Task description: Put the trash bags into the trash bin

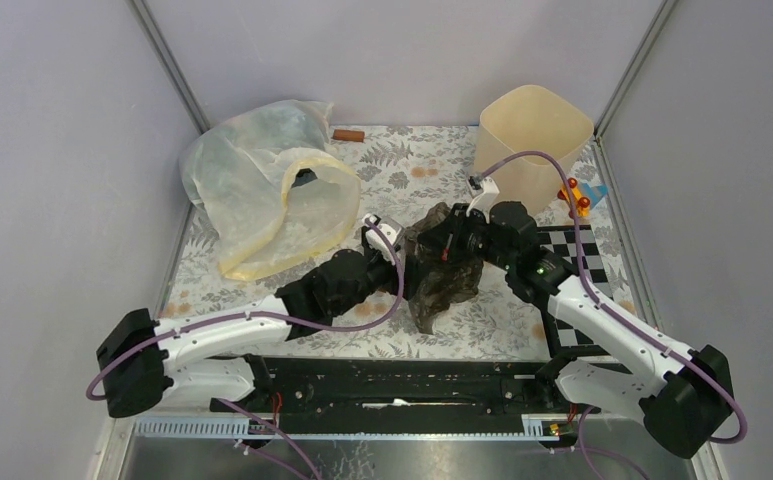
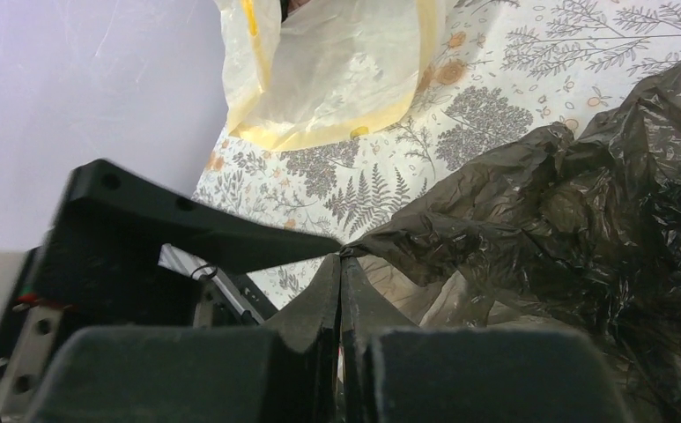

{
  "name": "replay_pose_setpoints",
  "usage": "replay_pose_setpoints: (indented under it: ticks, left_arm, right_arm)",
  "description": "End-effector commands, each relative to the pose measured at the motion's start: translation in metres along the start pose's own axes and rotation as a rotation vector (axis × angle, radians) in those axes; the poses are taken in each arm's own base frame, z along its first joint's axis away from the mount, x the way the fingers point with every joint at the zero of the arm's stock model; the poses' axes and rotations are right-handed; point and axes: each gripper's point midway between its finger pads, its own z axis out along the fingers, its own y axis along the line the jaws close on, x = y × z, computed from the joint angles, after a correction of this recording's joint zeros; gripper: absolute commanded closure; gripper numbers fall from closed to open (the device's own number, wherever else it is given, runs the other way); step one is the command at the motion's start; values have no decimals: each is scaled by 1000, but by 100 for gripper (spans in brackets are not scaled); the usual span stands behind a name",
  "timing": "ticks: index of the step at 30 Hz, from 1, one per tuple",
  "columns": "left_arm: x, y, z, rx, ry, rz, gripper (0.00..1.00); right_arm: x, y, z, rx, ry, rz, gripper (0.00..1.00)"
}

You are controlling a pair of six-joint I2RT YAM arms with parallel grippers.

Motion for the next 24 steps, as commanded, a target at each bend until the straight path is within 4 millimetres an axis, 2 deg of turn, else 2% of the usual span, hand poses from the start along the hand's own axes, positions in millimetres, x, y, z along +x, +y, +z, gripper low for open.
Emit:
replay_pose_setpoints:
  ticks: [1,3,5,7,9,10,12,15,20,22,24]
  left_arm:
    - [-17,33,11,-217,-61,10,21]
    - [-14,36,18,-237,-54,24,23]
    - [-14,35,25,-239,-54,31,33]
    - [-13,36,29,-251,-49,30,60]
    - [-10,39,31,-264,-42,30,93]
    - [-8,40,30,-268,-34,28,100]
    - [-2,44,27,-274,-22,-1,100]
    - [6,49,21,-255,-13,-59,100]
    - [8,59,8,-231,-33,-144,100]
    - [7,60,5,-227,-36,-155,100]
    - [7,61,4,-218,-31,-164,100]
  right_arm:
    - [-21,21,1,-46,-77,-11,100]
    - [-22,21,0,-45,-82,-15,100]
    - [-23,22,-3,-45,-88,-21,100]
    - [-23,22,-6,-42,-86,-29,94]
    - [-21,18,-11,-17,-75,-53,74]
    - [-20,13,-14,8,-73,-70,64]
    - [-18,-2,-22,86,-68,-113,47]
    - [-20,-29,-38,221,-99,-184,31]
    - [-5,-62,-62,352,-87,-235,22]
    - [2,-73,-69,401,-67,-236,15]
    - [10,-78,-71,418,-27,-234,12]
